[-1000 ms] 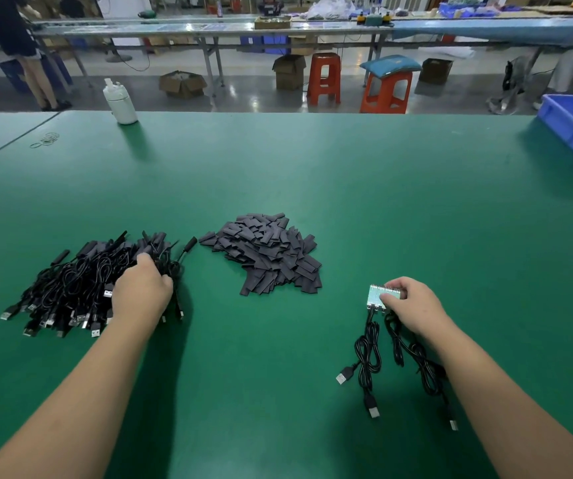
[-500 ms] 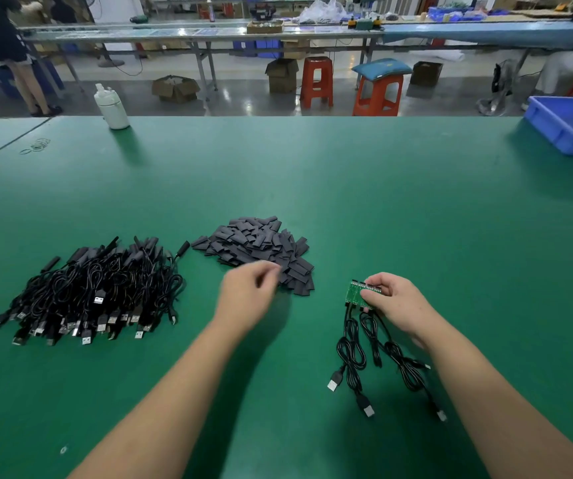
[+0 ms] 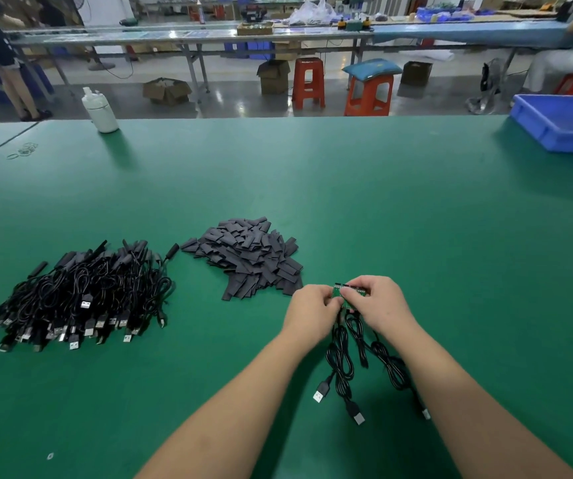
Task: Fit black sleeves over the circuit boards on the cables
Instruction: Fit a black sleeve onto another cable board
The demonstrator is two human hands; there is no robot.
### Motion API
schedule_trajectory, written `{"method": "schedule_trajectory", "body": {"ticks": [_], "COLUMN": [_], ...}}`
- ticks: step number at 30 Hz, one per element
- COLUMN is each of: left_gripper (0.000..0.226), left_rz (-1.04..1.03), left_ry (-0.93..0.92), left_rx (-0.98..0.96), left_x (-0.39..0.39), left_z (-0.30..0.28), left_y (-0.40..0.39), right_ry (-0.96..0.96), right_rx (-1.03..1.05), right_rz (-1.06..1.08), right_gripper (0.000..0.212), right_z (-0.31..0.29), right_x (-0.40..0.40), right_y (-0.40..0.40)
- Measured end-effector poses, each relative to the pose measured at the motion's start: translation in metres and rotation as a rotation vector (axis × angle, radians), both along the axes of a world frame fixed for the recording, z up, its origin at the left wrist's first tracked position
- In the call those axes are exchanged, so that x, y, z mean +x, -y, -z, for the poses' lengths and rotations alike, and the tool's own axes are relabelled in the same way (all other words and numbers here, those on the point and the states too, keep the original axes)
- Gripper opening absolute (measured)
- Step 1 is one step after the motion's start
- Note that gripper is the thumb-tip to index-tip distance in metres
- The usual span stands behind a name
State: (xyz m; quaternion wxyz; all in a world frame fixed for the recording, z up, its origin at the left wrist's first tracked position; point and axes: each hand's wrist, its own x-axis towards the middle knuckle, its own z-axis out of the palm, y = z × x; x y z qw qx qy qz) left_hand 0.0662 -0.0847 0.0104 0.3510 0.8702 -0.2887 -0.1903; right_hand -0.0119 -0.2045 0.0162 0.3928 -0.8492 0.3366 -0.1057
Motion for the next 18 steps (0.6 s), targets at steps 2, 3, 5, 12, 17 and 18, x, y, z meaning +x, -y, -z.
{"method": "schedule_trajectory", "body": {"ticks": [2, 3, 5, 12, 17, 18], "left_gripper": [0.035, 0.034, 0.028, 0.021, 0.013, 0.008], "left_rz": [-0.052, -0.062, -0.073, -0.253, -0.248, -0.224], "left_ry": [0.051, 0.098, 0.160, -0.346, -0.405, -0.390], "left_rx": [0.046, 0.068, 0.065, -0.274, -0.222, -0.238], "left_x": [-0.006, -0.008, -0.011, 0.038, 0.063, 0.063], "left_z": [0.001, 0.002, 0.004, 0.001, 0.001, 0.000], "left_y": [0.003, 0.003, 0.002, -0.044, -0.080, -0.084], "right_ry": [-0.011, -0.018, -0.028, -0.067, -0.076, -0.032], "right_rx": [-0.051, -0.086, -0.137, 0.046, -0.175, -0.259], "right_rz": [0.021, 0.028, 0.037, 0.055, 0.063, 0.054], "right_gripper": [0.012, 0.013, 0.015, 0.020, 0.028, 0.028], "right_z": [0.003, 0.005, 0.009, 0.016, 0.012, 0.009], "right_x": [0.002, 0.003, 0.003, -0.012, -0.005, -0.002], "right_y": [-0.004, -0.005, -0.006, 0.030, 0.030, 0.023]}}
